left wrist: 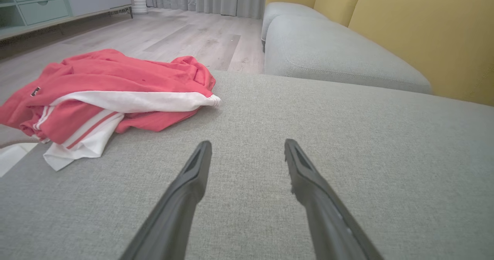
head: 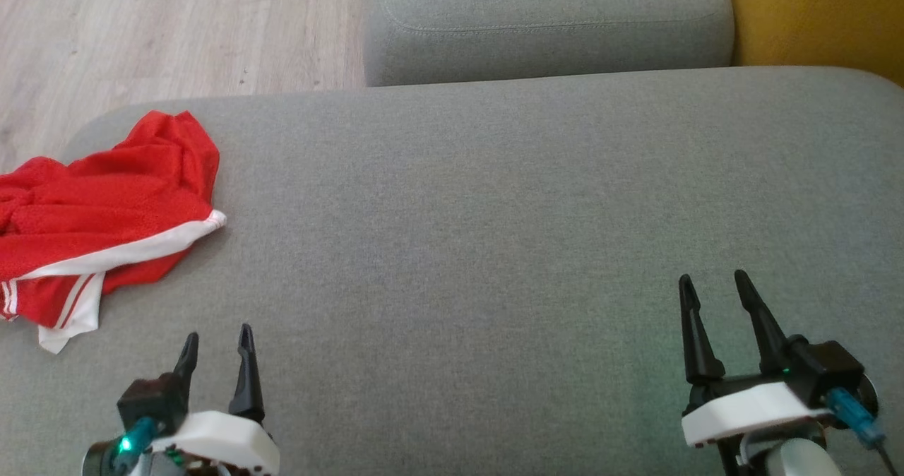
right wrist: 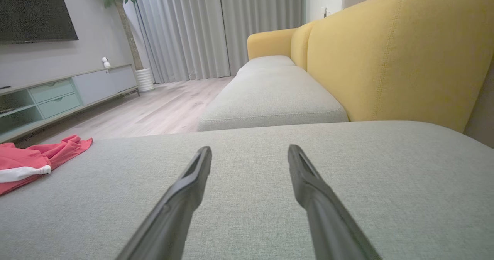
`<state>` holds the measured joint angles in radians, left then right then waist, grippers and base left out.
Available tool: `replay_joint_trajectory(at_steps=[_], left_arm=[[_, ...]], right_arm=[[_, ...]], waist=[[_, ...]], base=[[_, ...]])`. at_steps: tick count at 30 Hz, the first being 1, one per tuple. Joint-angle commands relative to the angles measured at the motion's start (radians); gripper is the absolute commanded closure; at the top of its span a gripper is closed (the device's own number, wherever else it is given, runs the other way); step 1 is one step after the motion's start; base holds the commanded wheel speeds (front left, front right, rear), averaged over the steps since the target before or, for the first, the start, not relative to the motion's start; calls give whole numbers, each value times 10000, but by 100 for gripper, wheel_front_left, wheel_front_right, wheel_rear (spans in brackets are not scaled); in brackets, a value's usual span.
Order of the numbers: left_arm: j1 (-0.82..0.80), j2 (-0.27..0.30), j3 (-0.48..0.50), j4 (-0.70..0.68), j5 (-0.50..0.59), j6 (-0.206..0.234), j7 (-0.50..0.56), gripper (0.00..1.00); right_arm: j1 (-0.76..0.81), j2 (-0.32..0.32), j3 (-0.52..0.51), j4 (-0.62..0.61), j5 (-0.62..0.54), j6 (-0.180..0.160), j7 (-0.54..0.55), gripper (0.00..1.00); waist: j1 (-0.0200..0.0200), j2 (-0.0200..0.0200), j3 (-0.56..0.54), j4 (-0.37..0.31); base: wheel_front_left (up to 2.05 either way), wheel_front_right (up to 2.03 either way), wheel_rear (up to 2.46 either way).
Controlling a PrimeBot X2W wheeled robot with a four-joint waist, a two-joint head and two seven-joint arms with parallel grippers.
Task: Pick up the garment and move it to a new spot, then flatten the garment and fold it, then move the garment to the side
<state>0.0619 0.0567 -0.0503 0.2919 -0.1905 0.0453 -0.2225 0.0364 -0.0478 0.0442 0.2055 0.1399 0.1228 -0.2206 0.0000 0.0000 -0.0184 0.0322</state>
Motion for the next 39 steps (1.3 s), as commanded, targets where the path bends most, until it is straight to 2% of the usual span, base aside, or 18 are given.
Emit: replay_joint_trajectory(at_steps=[1,9,18,32,36,39], left_arm=[[-267,144,270,-326,407,126,-170,0],[-186,155,261,-384,1298,189,-392,0],[-224,117,348,-200,1071,39,-392,0],[-283,74,383,16,990,-46,-393,0],[-371,64,308,61,1021,-106,-393,0],[-445,50,231,99,1035,-131,-393,0]], right_arm=[[-129,-53,158,-279,-335,74,-187,0],[-54,-35,36,-178,-1044,79,-412,0],[-84,-26,-198,19,-617,79,-412,0],[-103,-25,-240,144,-552,79,-412,0],[-58,-25,-271,127,-583,79,-412,0],[73,-25,-262,122,-621,79,-412,0]], waist=[[0,0,-11,-1],[0,0,-40,-22],[0,0,-34,-49],[0,0,-26,-42],[0,0,-18,186],[0,0,-37,641]], base=[[0,0,0],[0,0,0],[0,0,0],[0,0,0],[0,0,0],[0,0,0]])
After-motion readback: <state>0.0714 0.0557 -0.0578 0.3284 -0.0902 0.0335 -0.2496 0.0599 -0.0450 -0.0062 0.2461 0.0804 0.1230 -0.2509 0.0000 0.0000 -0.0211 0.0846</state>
